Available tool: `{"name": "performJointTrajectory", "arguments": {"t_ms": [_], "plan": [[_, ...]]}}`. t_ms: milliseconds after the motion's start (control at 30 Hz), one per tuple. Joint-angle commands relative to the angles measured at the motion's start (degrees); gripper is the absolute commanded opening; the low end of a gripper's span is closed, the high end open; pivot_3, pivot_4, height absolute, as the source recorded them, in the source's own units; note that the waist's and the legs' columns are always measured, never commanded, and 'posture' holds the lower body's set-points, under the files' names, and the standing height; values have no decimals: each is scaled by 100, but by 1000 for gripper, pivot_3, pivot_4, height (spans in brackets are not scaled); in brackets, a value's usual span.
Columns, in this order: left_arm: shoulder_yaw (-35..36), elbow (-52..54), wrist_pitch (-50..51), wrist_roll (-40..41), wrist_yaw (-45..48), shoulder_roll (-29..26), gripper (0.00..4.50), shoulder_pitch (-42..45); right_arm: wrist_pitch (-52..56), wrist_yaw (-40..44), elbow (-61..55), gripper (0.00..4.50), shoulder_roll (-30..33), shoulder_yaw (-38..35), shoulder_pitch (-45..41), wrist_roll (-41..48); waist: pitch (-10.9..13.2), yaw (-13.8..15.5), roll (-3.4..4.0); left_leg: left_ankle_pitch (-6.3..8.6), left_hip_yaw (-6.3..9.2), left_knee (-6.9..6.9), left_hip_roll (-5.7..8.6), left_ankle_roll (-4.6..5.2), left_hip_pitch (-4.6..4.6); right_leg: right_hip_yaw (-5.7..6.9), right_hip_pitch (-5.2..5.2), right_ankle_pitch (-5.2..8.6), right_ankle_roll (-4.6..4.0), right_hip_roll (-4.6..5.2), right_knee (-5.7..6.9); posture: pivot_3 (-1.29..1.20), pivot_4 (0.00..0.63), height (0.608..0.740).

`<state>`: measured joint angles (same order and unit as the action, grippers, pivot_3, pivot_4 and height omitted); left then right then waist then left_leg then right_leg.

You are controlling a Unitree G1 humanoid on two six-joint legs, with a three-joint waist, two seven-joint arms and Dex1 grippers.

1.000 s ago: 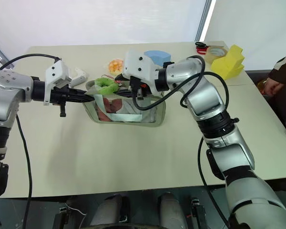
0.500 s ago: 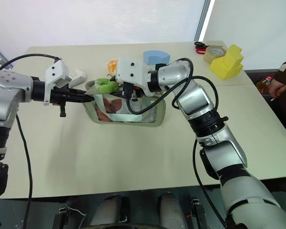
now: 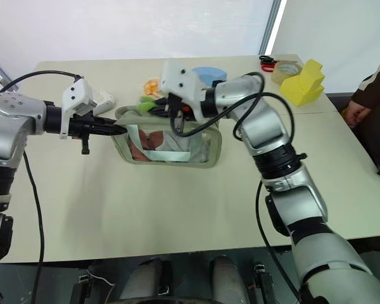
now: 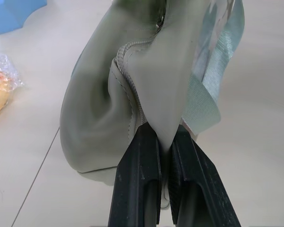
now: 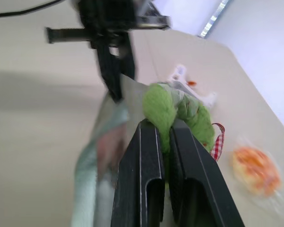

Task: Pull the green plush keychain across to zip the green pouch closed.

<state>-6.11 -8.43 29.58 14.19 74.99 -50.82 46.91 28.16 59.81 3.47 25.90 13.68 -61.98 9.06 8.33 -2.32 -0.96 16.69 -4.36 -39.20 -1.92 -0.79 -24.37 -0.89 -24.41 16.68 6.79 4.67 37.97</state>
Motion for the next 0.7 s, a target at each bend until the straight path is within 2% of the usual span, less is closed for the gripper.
{"name": "performJointTrajectory", "arguments": {"t_ms": [33, 267, 367, 467, 533, 700], "plan": [[68, 29, -109, -10, 20, -35, 0, 133, 466, -308, -477, 54, 622, -659, -137, -31, 0, 9, 0, 0, 0, 0, 0, 0, 0, 0, 0, 0, 0, 0, 0, 0, 150, 740], [12, -137, -236, -67, 29, 29, 0, 186, 782, -458, -1005, 54, 2130, -1294, 832, -141, 0, 36, -1, 1, -4, 1, 1, 2, 0, -2, 0, 0, 0, 0, -3, 0, 150, 740], [-3, -222, -298, -96, 30, 58, 0, 217, 733, -582, -1123, 54, 2608, -1498, 1349, -262, 0, 43, 0, 2, -6, 1, 1, 3, 0, -5, 0, 0, 0, -1, -6, 0, 150, 740], [-18, -264, -334, -107, 23, 92, 0, 232, 603, -952, -1084, 54, 2832, -1597, 2058, -500, 0, 61, 0, 2, -5, 1, 1, 4, 0, -5, 0, 0, 0, -1, -7, 0, 150, 740], [-11, -294, -357, -101, -4, 135, 0, 234, 165, -1464, -812, 54, 2813, -1364, 2582, -950, -1, 90, -1, 2, -6, 1, 0, 4, 1, -6, 0, 0, 0, -1, -7, 0, 150, 740], [-8, -445, -394, -113, -61, 226, 0, 342, 164, -2330, -458, 54, 1649, -1158, 3169, -901, 0, 114, 0, 1, -14, 0, 0, 2, 4, -13, 0, 0, 0, -3, -9, 0, 150, 740]]}}
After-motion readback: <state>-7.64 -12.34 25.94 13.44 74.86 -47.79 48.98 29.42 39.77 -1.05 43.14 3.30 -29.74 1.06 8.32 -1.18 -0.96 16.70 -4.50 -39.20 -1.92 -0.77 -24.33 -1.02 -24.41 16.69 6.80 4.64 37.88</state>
